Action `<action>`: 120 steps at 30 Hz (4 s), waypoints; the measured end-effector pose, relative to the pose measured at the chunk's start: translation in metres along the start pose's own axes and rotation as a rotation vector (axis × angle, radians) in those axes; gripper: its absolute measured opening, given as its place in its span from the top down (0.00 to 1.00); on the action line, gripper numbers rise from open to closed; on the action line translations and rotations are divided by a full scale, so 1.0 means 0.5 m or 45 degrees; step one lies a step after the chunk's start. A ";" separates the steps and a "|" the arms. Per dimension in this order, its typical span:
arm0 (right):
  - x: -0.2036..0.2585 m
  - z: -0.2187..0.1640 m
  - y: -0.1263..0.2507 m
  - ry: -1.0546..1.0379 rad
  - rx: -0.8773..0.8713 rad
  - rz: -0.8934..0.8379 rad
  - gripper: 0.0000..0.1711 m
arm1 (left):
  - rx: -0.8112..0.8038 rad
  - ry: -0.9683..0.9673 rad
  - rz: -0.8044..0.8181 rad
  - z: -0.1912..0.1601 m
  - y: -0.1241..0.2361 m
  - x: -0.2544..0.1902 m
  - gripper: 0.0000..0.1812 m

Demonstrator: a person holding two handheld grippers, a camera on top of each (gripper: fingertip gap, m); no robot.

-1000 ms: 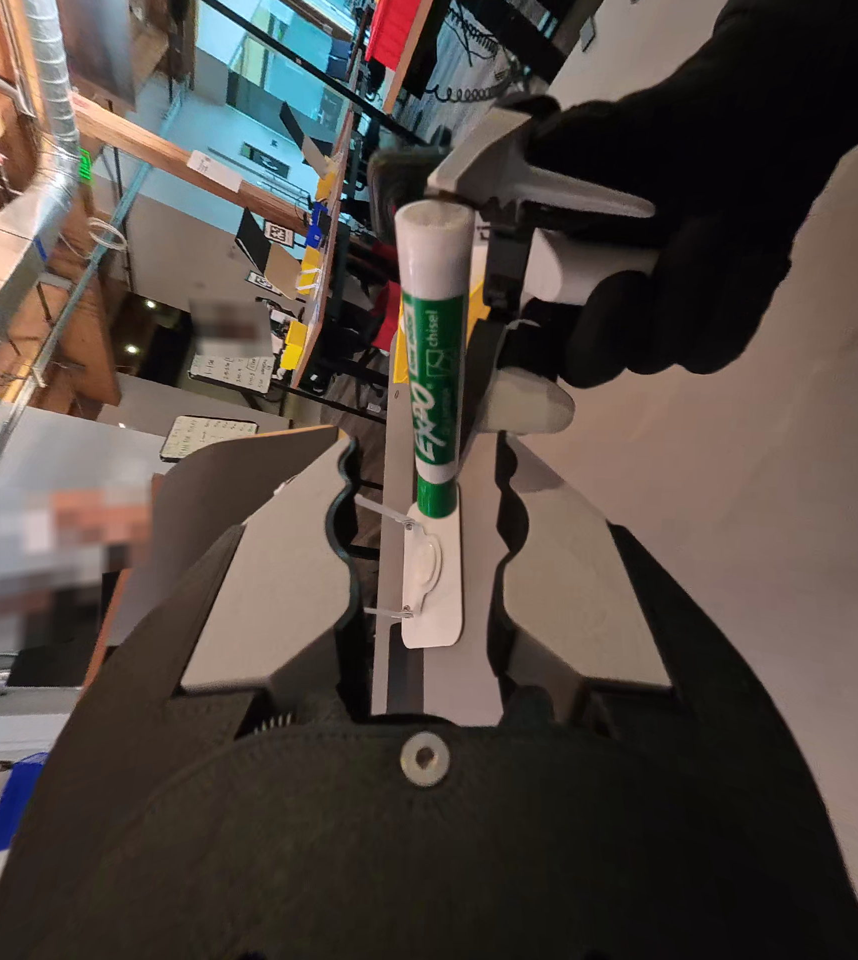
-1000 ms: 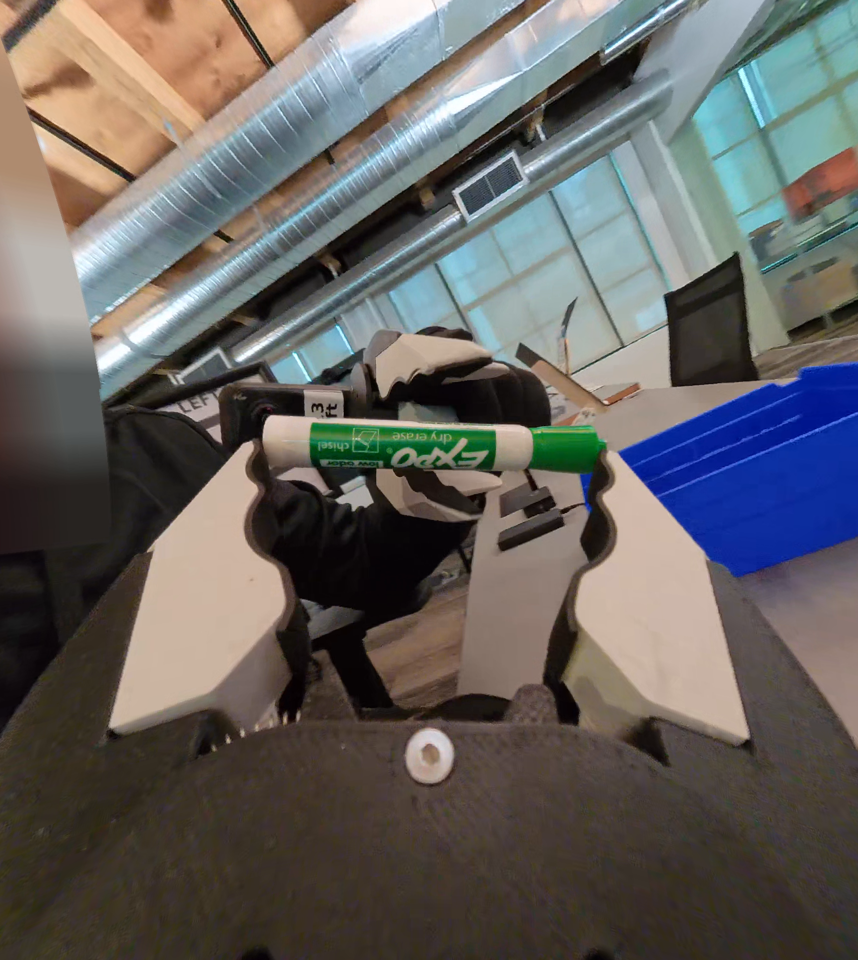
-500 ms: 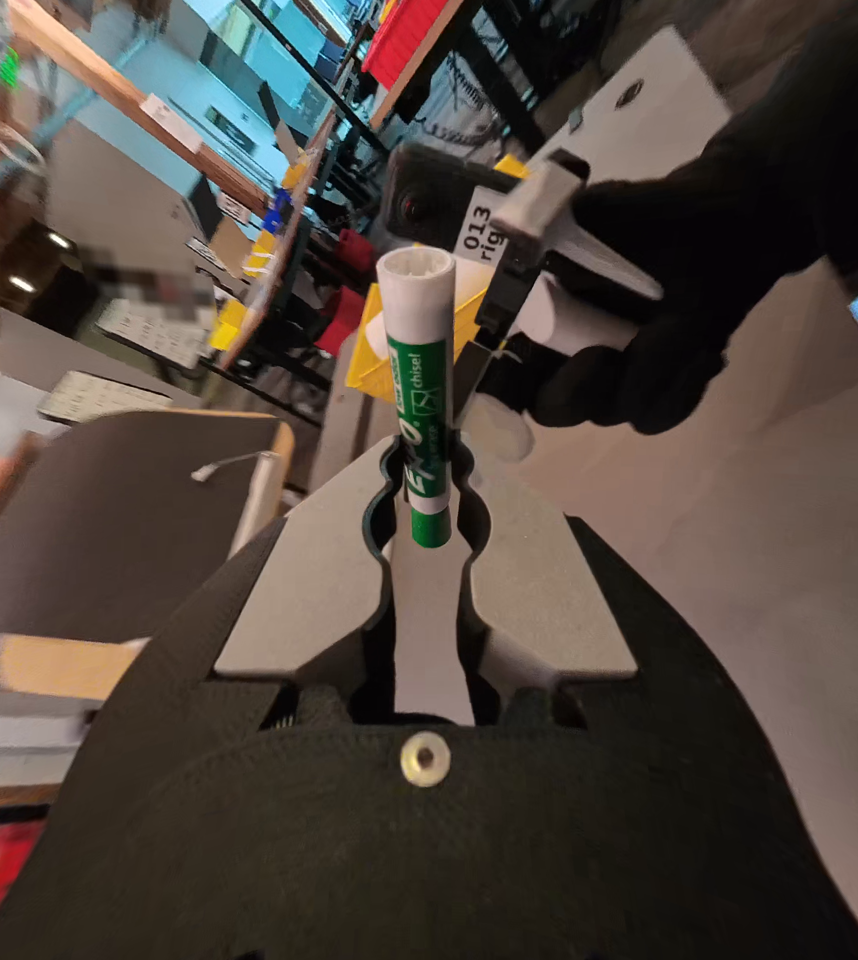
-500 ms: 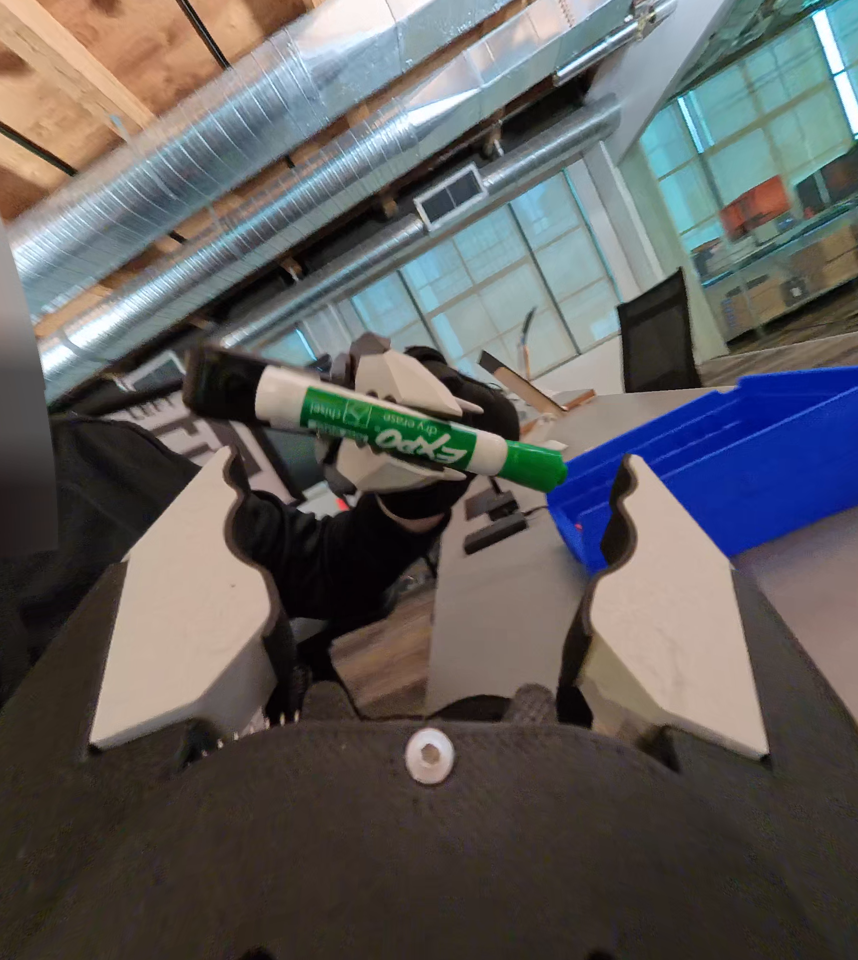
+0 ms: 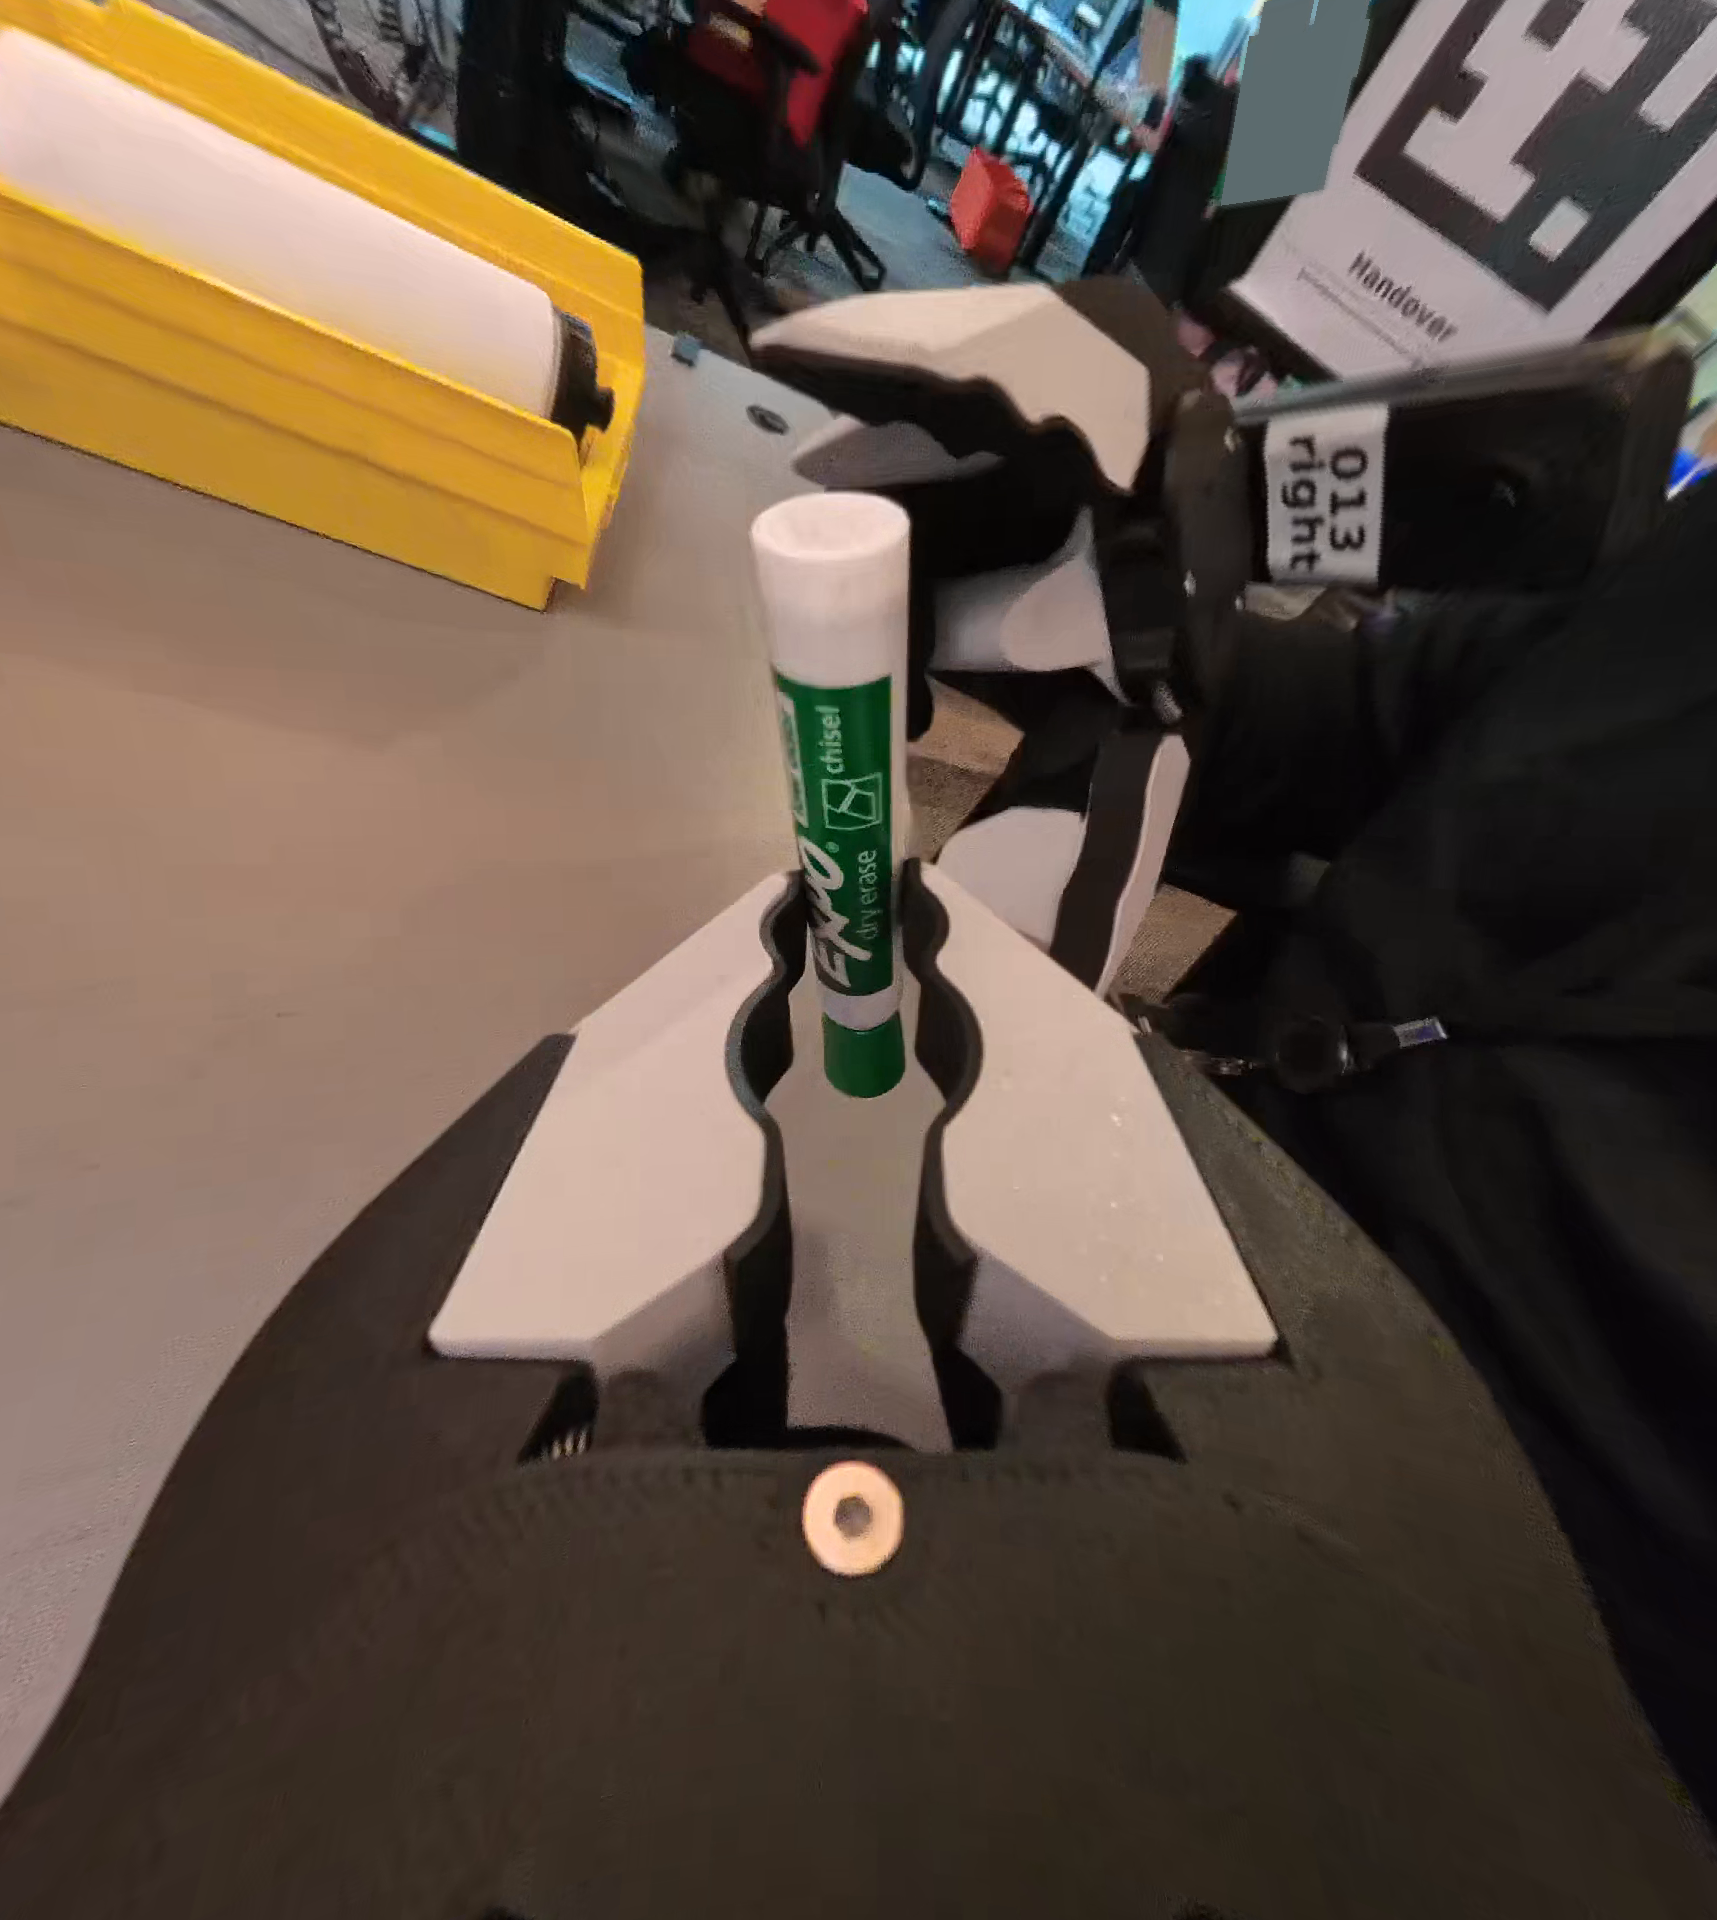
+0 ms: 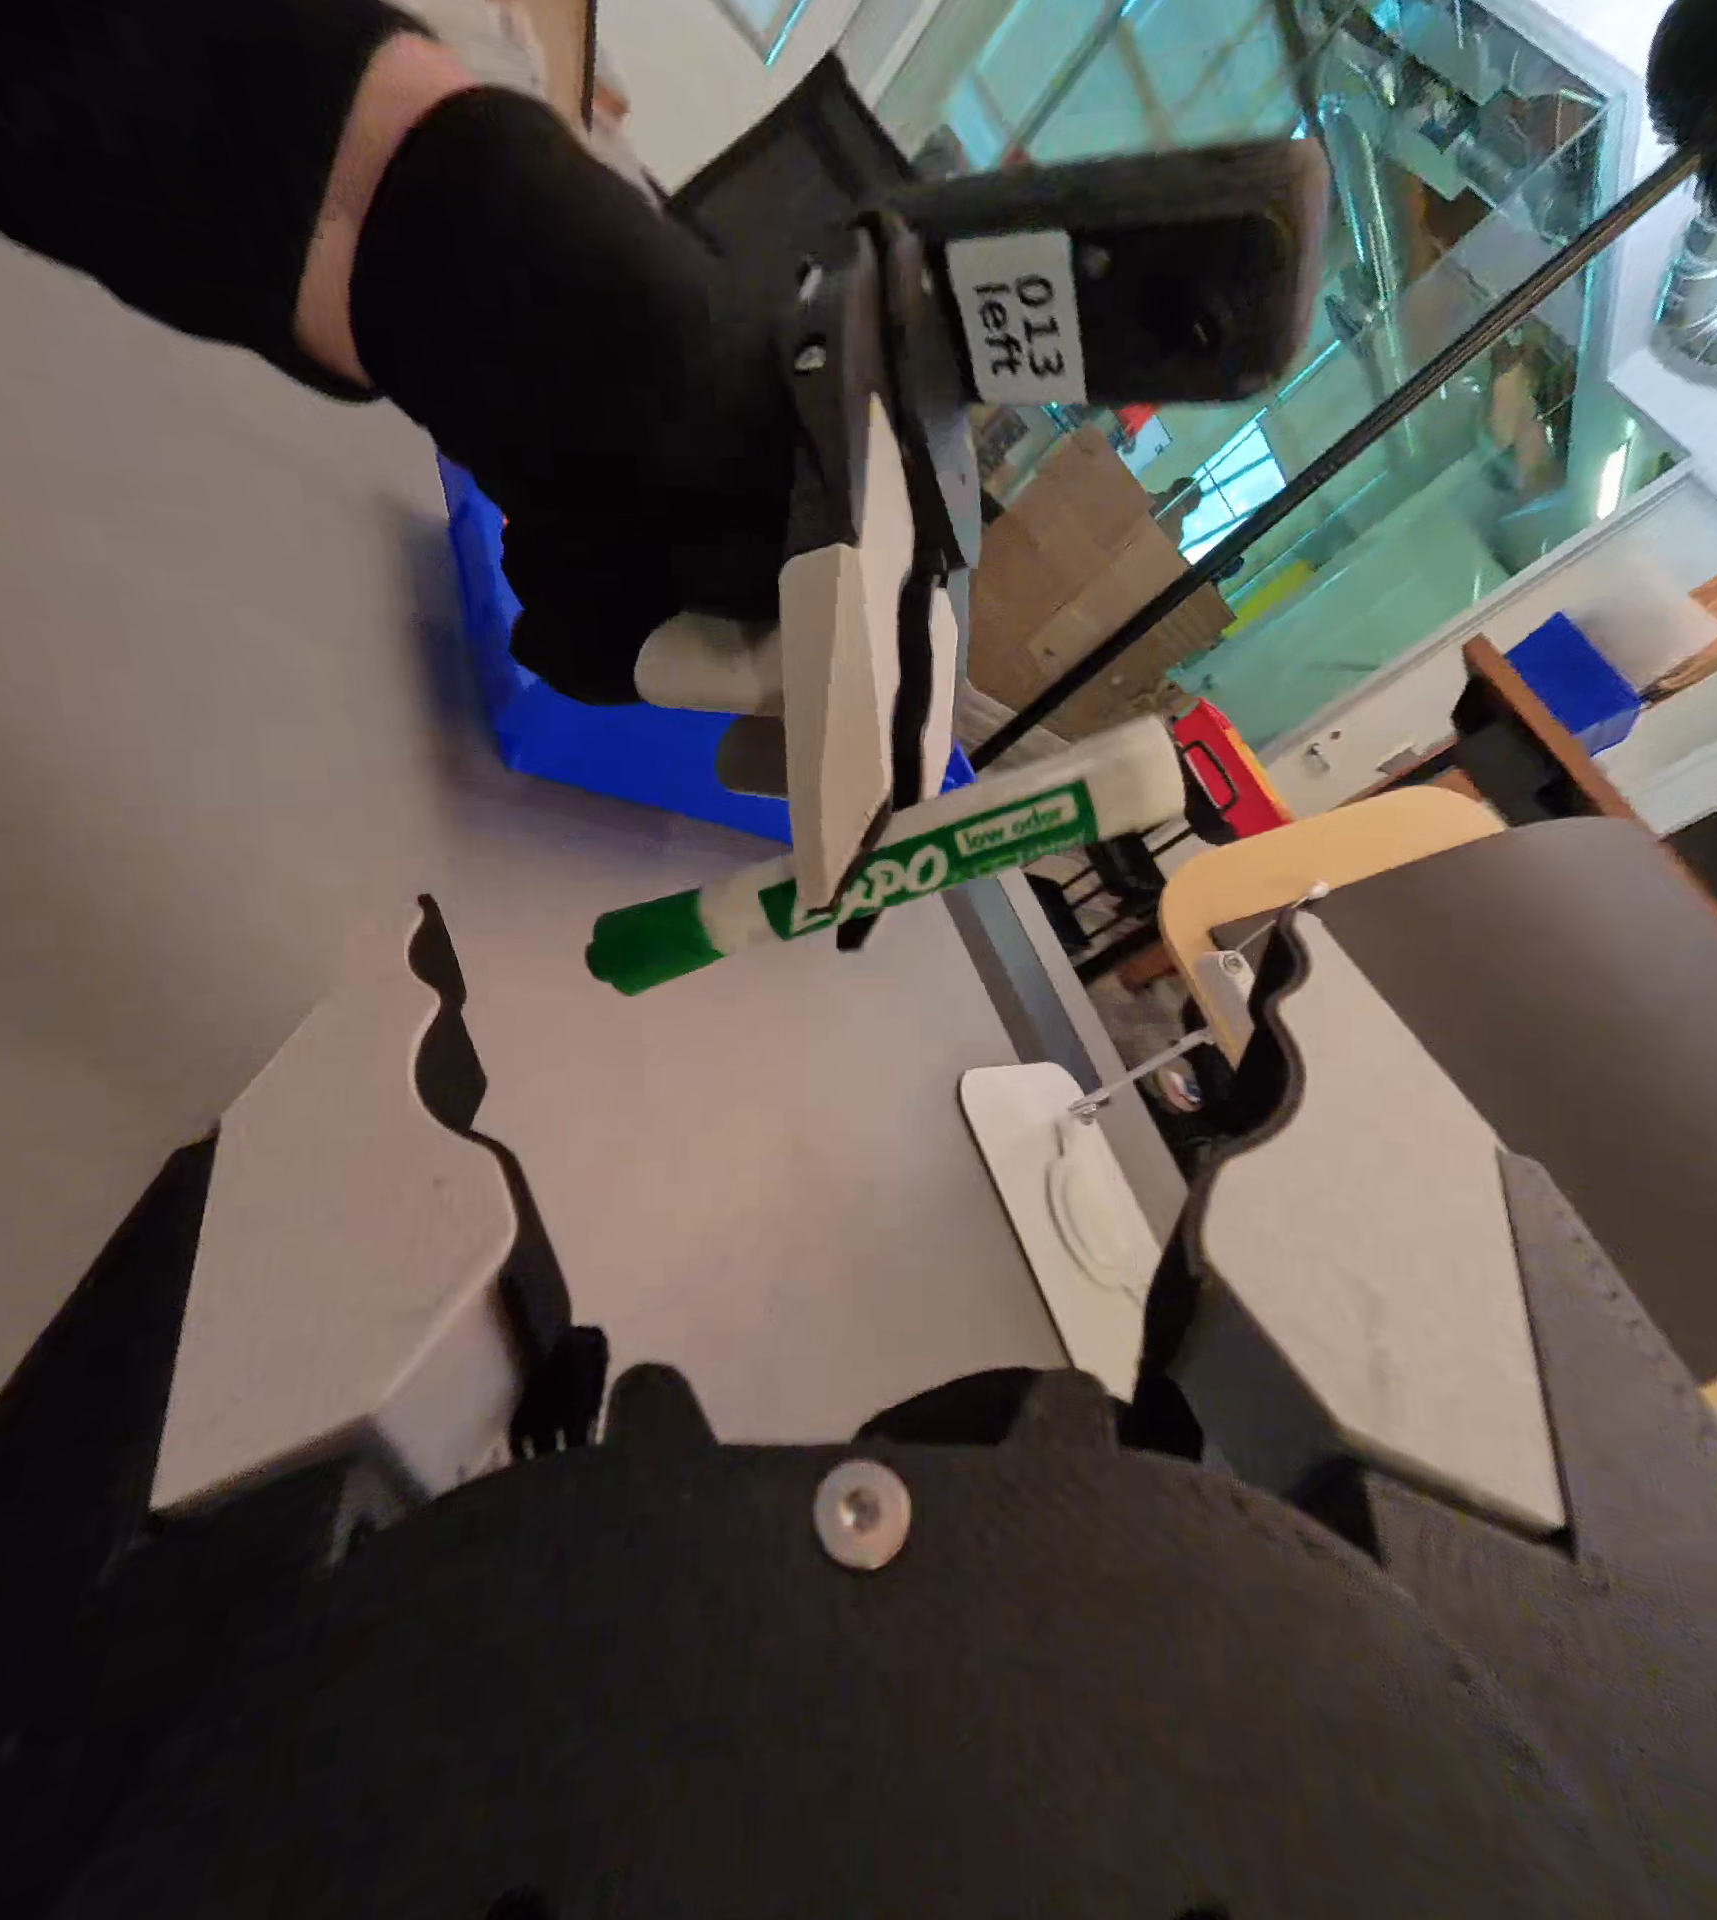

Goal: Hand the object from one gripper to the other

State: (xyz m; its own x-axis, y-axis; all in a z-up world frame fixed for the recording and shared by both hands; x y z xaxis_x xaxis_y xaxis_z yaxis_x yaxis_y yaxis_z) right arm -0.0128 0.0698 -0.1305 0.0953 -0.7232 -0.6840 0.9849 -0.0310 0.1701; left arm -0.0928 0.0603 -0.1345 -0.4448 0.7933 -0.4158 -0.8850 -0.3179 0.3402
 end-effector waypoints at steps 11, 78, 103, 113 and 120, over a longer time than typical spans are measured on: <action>0.052 -0.034 -0.040 0.142 0.135 0.062 0.13 | 0.047 0.166 -0.192 -0.042 -0.034 0.009 0.91; -0.028 -0.046 0.013 -1.211 -0.458 0.495 0.28 | 0.116 -0.837 0.588 0.000 -0.051 -0.012 0.91; -0.073 -0.050 0.032 -1.118 -0.409 0.276 0.90 | 0.087 -0.893 0.640 0.003 -0.044 0.000 0.72; -0.043 -0.067 0.003 -0.211 0.120 -0.136 0.90 | -0.204 -0.396 0.427 0.062 -0.010 -0.024 0.72; -0.044 -0.080 -0.008 0.169 0.370 -0.349 0.90 | -0.084 -0.294 0.581 0.036 -0.045 0.002 0.74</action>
State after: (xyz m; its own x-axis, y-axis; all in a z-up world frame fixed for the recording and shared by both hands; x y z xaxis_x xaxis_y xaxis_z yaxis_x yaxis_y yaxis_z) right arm -0.0130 0.1131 -0.1444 -0.1283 -0.5668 -0.8138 0.8965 -0.4171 0.1491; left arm -0.0709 0.0776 -0.1274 -0.7521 0.6579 -0.0379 -0.6183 -0.6846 0.3862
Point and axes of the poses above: each gripper's, where its closed fingertips meet, y back along the fingers, z out of its top, x = y × z across the jaws, the point moved 5 cm from there along y, back along the fingers
